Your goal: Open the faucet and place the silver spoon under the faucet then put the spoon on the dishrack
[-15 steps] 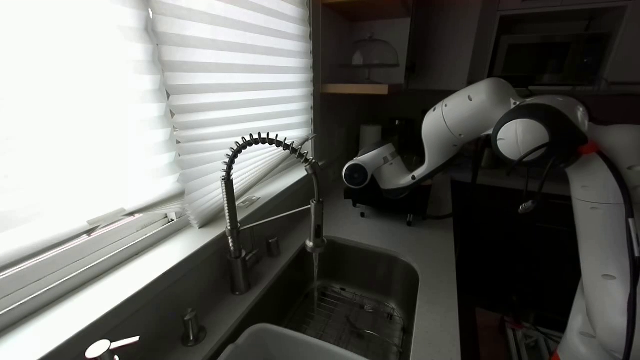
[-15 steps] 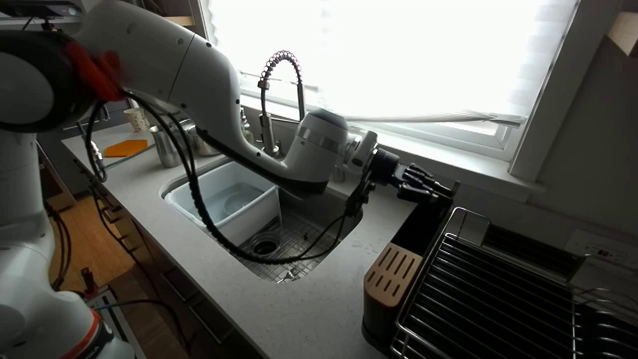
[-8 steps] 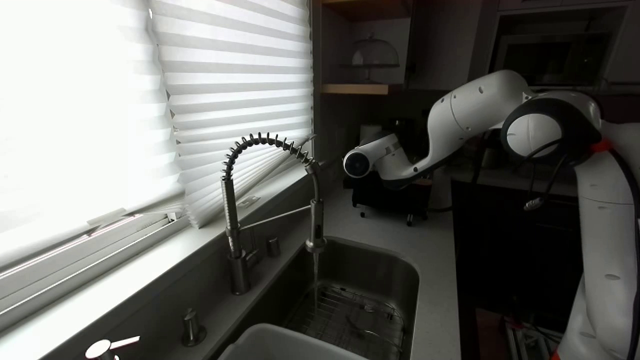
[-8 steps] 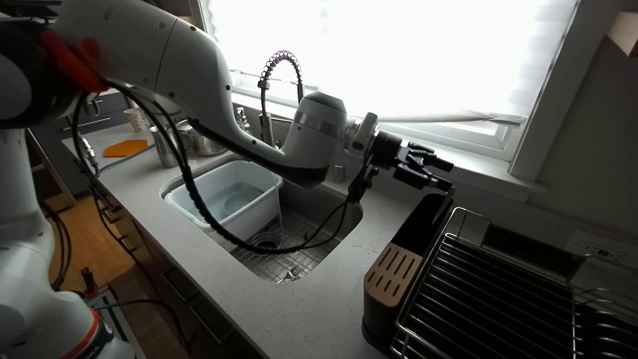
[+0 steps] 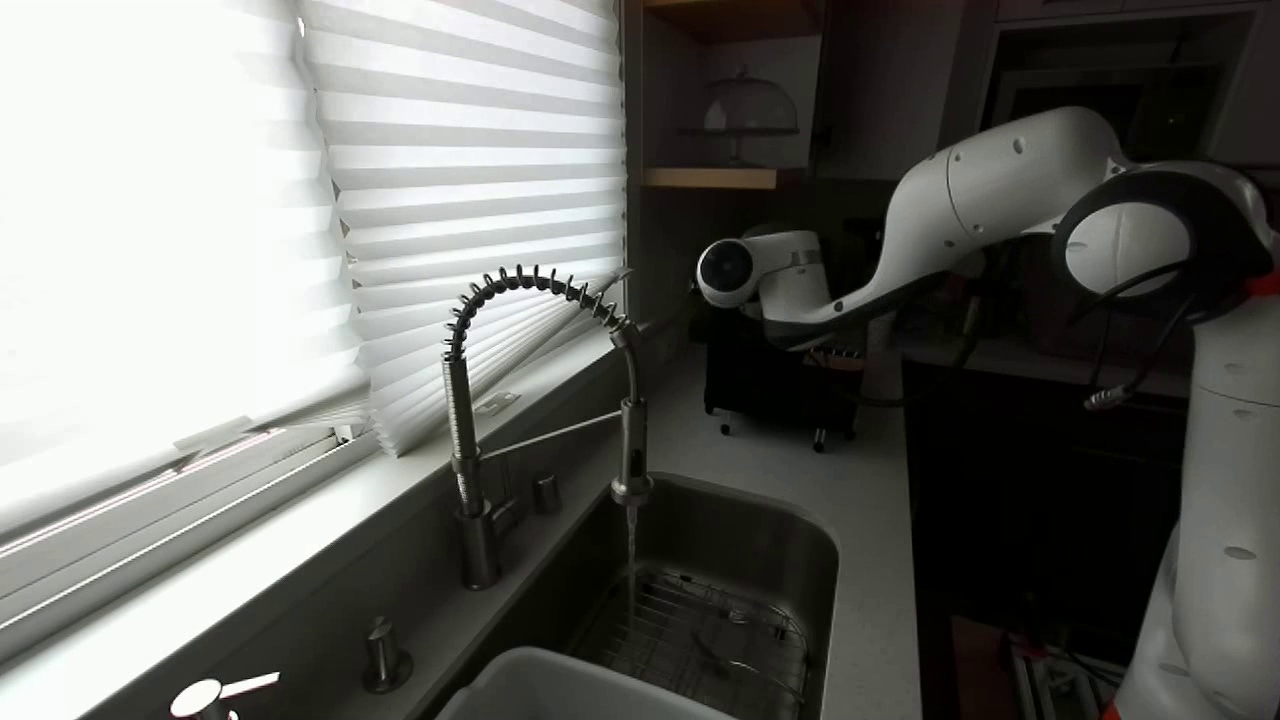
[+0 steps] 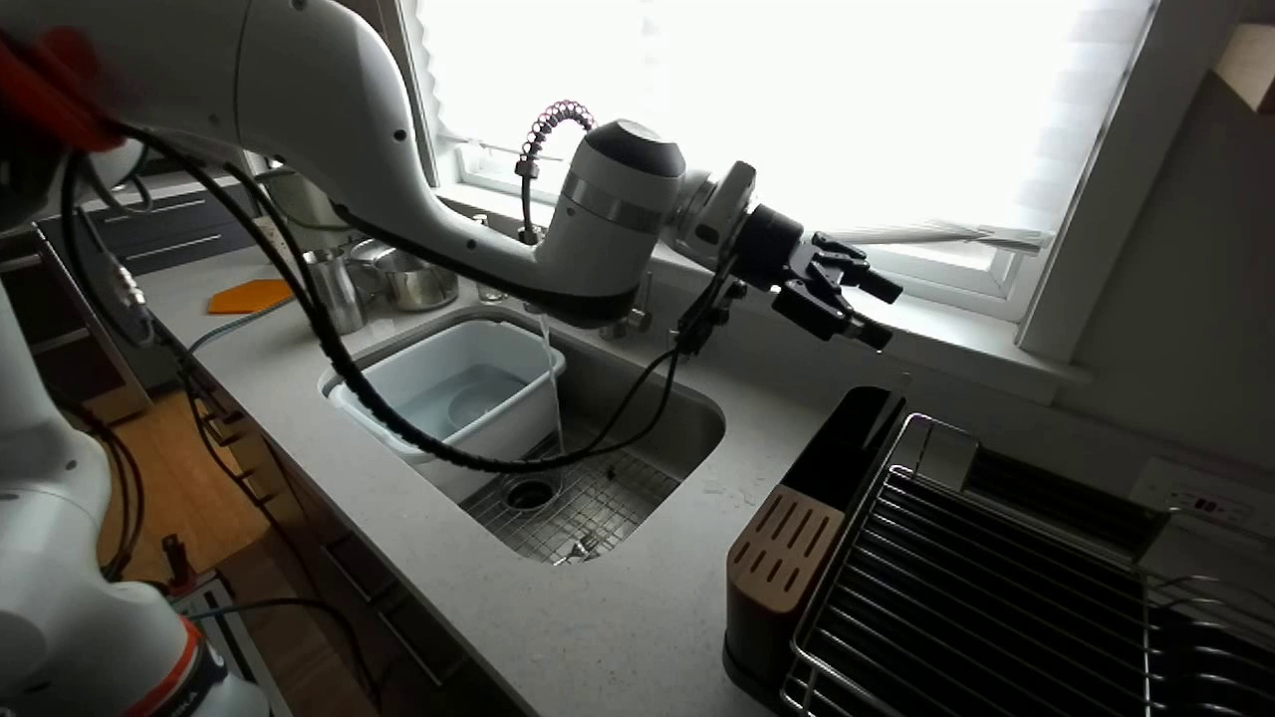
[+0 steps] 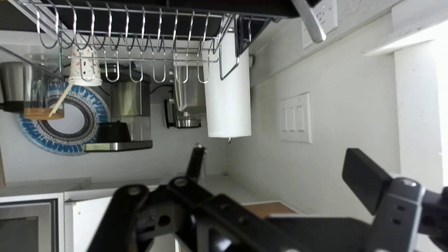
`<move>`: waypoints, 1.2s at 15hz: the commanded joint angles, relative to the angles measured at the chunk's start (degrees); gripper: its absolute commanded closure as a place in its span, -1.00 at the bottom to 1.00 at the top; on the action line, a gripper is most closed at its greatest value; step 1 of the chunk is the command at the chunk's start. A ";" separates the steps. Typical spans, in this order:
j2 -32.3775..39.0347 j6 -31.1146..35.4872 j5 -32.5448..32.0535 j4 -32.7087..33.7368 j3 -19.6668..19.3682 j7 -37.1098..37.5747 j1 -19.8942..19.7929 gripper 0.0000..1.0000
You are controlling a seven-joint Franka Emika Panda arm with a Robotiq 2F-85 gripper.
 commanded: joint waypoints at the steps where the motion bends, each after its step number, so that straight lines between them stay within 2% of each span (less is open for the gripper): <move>1: -3.66 0.51 15.88 -2.87 0.81 -12.78 -1.11 -1.00; 6: -4.90 -3.72 39.15 -1.85 0.75 -34.95 0.15 -1.00; 8: -4.99 -7.30 45.69 -0.89 0.18 -41.73 1.20 -1.00; 11: -5.08 -12.49 50.43 0.69 -0.23 -47.70 2.12 -1.00; 18: -5.75 -18.82 54.92 2.08 -0.09 -56.44 3.37 -1.00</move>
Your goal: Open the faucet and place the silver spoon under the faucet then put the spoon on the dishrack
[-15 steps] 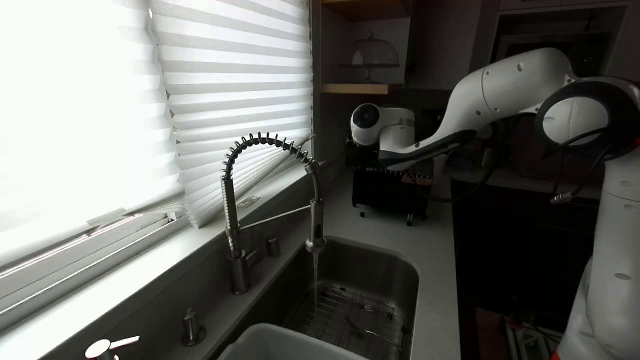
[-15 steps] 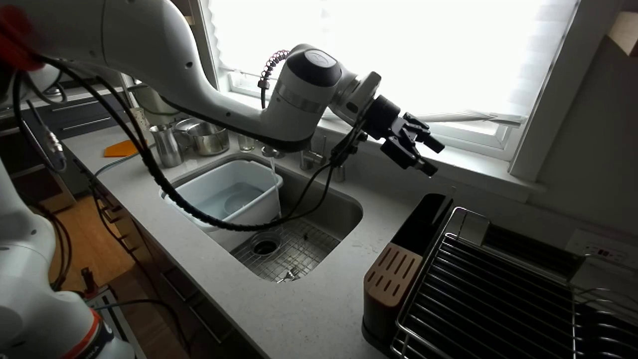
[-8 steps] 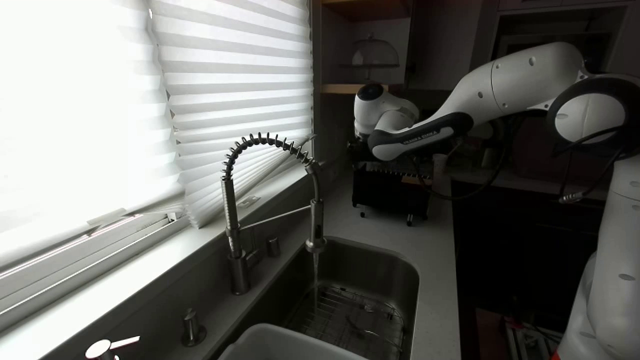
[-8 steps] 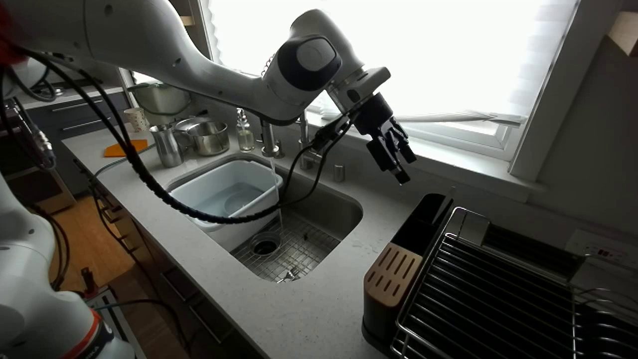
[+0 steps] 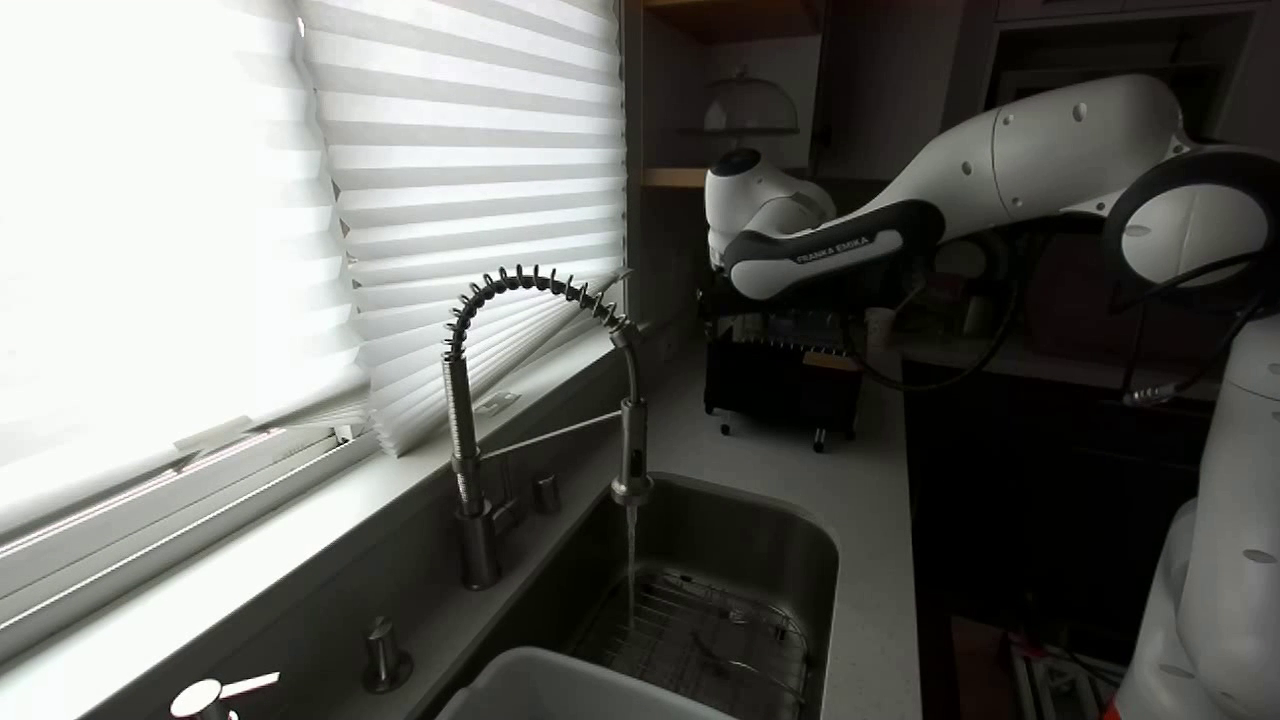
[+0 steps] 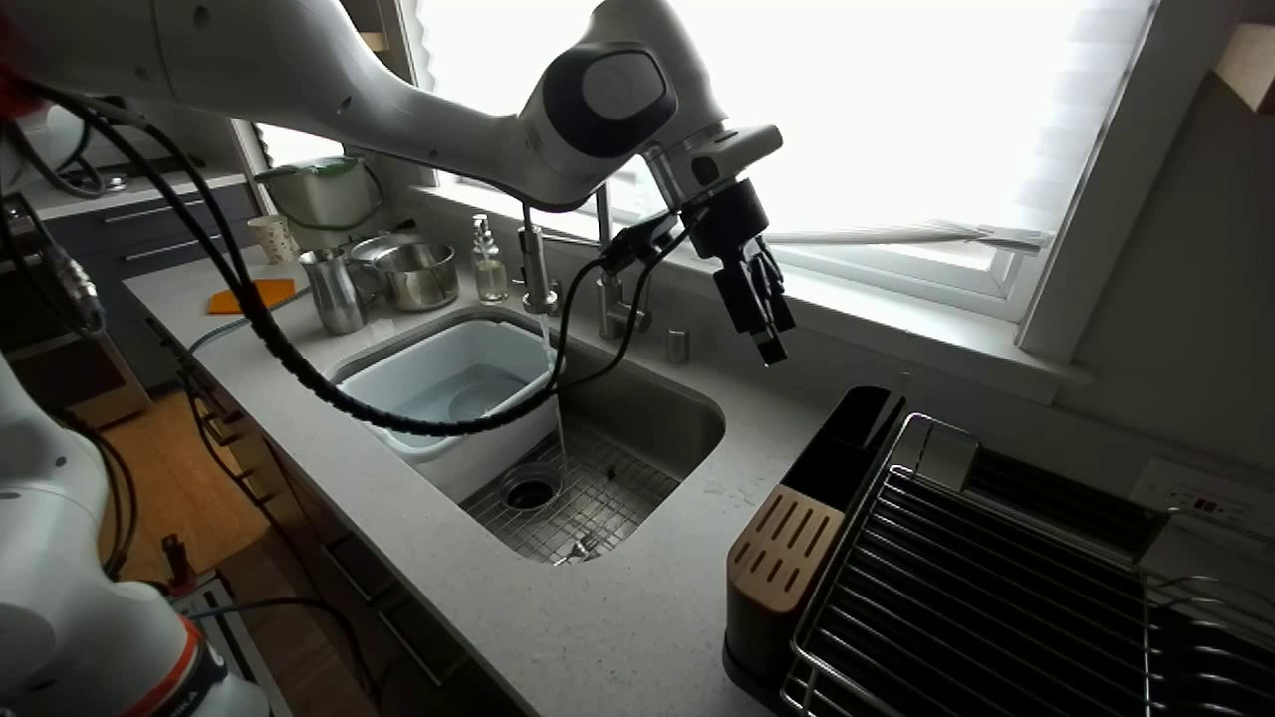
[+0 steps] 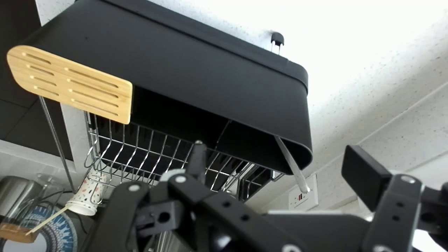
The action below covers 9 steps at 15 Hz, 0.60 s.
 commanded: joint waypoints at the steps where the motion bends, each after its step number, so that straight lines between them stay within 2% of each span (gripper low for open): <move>1: -1.06 -3.55 2.76 0.13 -0.35 -5.52 1.21 -1.00; 8: -2.76 -3.71 1.25 -0.75 -0.19 -9.54 2.13 -1.00; 9: -1.62 -2.78 0.99 0.19 -0.38 -8.05 2.02 -1.00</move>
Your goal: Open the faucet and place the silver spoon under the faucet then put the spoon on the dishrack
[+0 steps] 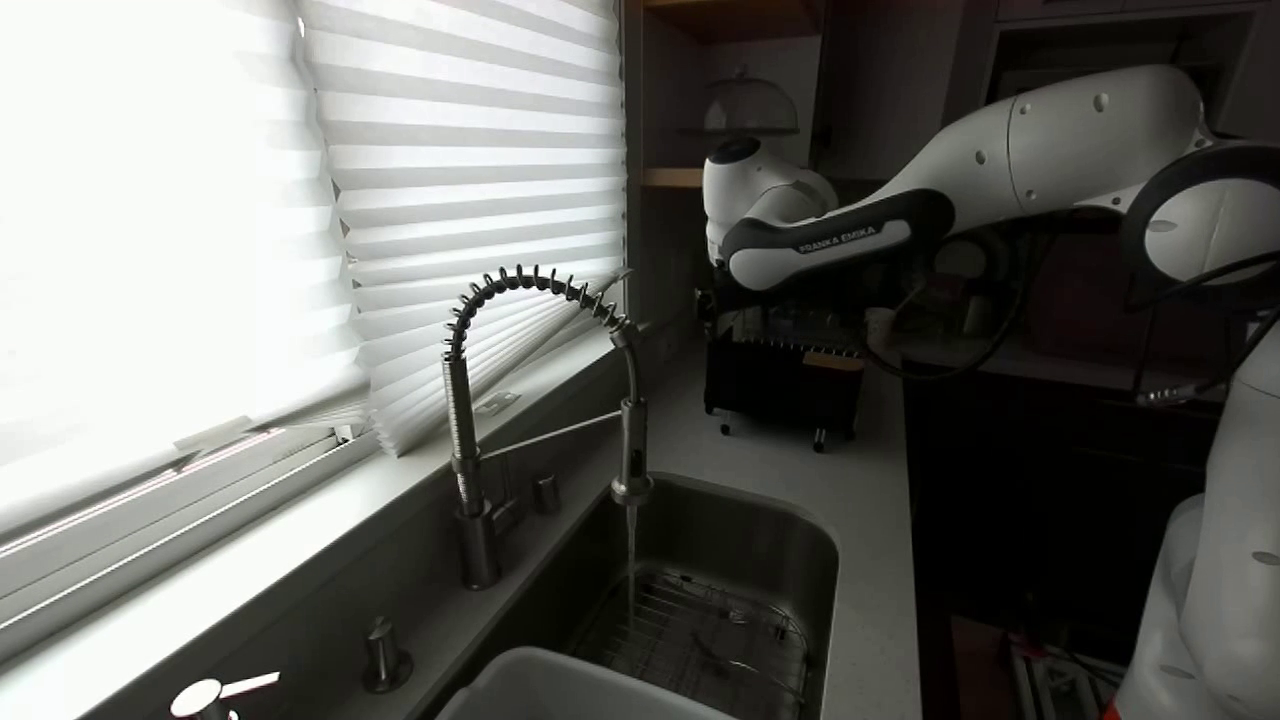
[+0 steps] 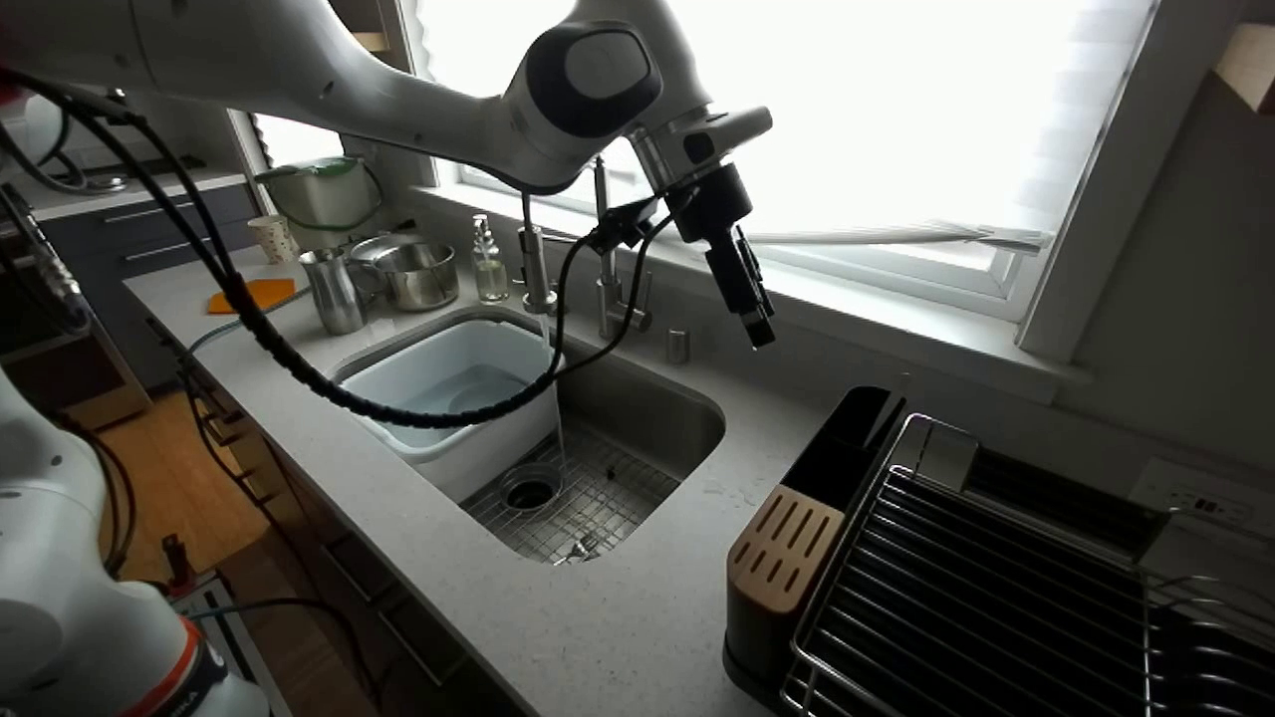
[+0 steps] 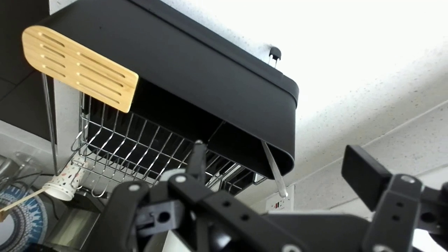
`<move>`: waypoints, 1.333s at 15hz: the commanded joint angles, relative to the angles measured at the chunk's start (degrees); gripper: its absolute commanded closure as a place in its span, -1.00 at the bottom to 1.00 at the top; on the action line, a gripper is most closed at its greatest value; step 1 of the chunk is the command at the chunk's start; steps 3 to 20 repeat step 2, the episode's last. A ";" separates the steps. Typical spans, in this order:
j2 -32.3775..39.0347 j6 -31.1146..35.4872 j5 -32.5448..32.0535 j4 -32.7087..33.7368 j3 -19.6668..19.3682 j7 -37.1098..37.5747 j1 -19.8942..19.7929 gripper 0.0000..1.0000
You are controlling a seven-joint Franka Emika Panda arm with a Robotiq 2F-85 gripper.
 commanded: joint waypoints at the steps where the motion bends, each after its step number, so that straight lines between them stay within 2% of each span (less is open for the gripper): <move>1: -0.07 -0.12 0.10 0.17 -0.36 -0.47 0.40 -1.00; 20: -0.16 -0.12 0.10 0.16 -0.34 -0.67 0.45 -1.00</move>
